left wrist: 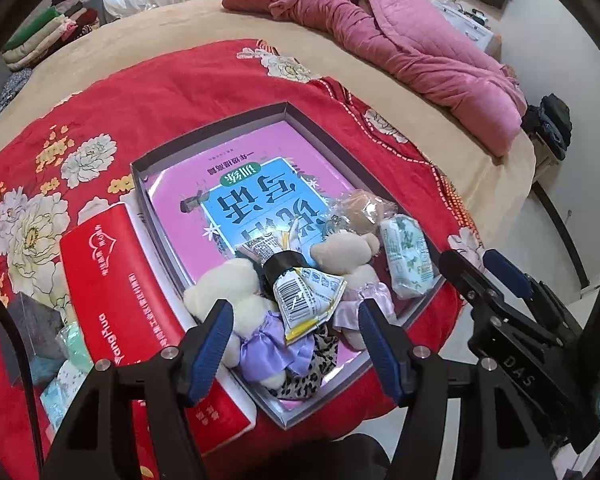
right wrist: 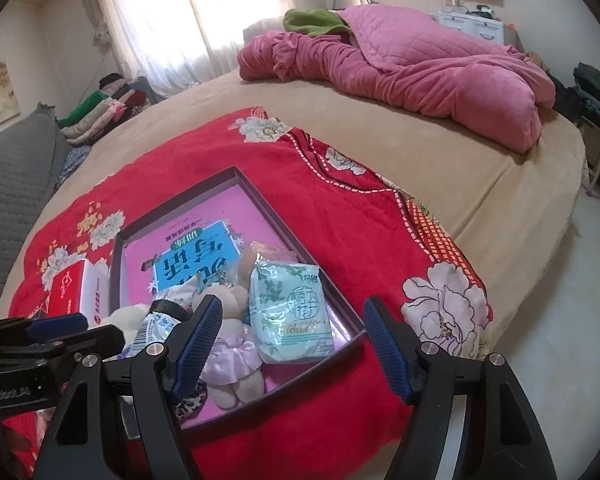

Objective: Organize soft objects
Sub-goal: 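Lower the snack bag and tissue pack into the tray and open both tools, then withdraw both tools from the tray toward the remaining pile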

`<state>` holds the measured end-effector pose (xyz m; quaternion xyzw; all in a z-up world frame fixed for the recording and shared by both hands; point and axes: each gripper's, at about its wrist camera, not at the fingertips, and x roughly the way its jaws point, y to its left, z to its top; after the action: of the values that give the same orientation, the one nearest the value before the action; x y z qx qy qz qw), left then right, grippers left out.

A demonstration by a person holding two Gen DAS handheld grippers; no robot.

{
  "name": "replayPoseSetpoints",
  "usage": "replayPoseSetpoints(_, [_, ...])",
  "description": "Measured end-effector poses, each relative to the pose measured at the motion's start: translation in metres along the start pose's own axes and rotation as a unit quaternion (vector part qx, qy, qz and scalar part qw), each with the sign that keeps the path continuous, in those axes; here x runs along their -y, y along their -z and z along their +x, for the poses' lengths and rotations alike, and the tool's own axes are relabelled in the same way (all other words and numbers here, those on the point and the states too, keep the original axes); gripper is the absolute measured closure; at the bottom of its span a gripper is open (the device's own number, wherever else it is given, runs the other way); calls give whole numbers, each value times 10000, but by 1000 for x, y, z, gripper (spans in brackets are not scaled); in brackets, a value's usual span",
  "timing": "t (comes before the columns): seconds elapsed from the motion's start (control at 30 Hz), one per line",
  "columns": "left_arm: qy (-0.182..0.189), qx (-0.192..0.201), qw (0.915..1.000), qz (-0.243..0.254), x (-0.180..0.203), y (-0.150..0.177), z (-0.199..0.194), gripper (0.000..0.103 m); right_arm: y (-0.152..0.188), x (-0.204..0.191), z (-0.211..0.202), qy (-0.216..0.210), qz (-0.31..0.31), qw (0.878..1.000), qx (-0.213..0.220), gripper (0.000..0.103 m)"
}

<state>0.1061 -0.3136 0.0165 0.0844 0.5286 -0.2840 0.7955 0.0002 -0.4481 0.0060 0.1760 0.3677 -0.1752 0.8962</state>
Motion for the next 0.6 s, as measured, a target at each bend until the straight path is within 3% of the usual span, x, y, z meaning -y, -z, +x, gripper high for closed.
replayPoseSetpoints(0.6, [-96,286,9995,-21,-6,19,-43,33,-2,-13,-36,82,-26,9997,246,25])
